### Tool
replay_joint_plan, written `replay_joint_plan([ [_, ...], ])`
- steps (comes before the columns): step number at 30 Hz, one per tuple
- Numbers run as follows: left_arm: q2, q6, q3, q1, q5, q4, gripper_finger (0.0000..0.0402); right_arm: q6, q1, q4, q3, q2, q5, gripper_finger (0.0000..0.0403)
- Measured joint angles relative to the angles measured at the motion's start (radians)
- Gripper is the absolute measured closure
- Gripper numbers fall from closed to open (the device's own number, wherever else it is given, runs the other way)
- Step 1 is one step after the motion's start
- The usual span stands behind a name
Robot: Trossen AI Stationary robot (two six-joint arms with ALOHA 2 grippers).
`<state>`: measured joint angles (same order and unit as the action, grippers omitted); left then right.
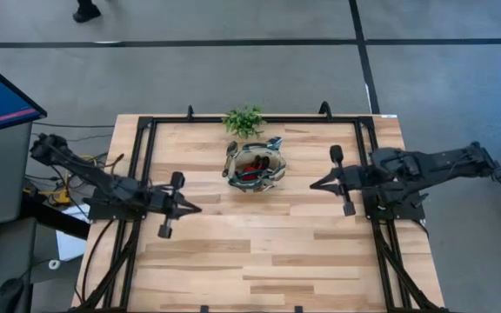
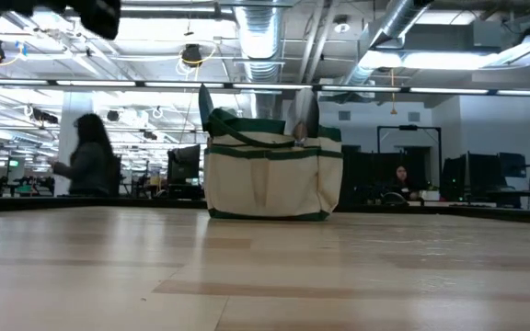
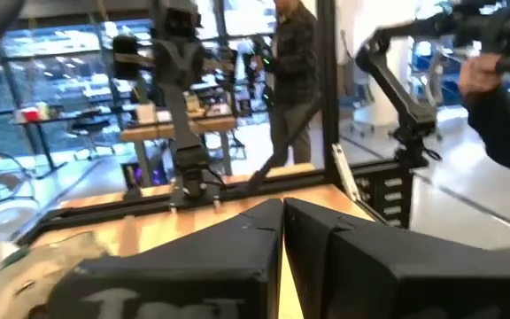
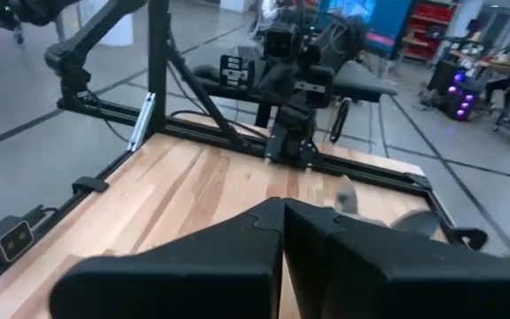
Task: Pick & Place Garden tools in Gardening bag
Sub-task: Return to Home Position
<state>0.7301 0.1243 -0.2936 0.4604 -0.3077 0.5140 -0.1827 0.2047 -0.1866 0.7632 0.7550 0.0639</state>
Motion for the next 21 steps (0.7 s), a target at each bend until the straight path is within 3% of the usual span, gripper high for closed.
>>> replay_joint_plan([
  [11,-0.304,0.019,0.131,0.005,-0.081,-0.071,0.04,0.026,0.0,0.034,-0.153,-0.209,0.016,0.0403],
  [21,-0.313,-0.061,0.131,0.002,-0.094,-0.071,0.0401,0.018,-0.004,0.037,-0.163,-0.266,0.027,0.0403],
])
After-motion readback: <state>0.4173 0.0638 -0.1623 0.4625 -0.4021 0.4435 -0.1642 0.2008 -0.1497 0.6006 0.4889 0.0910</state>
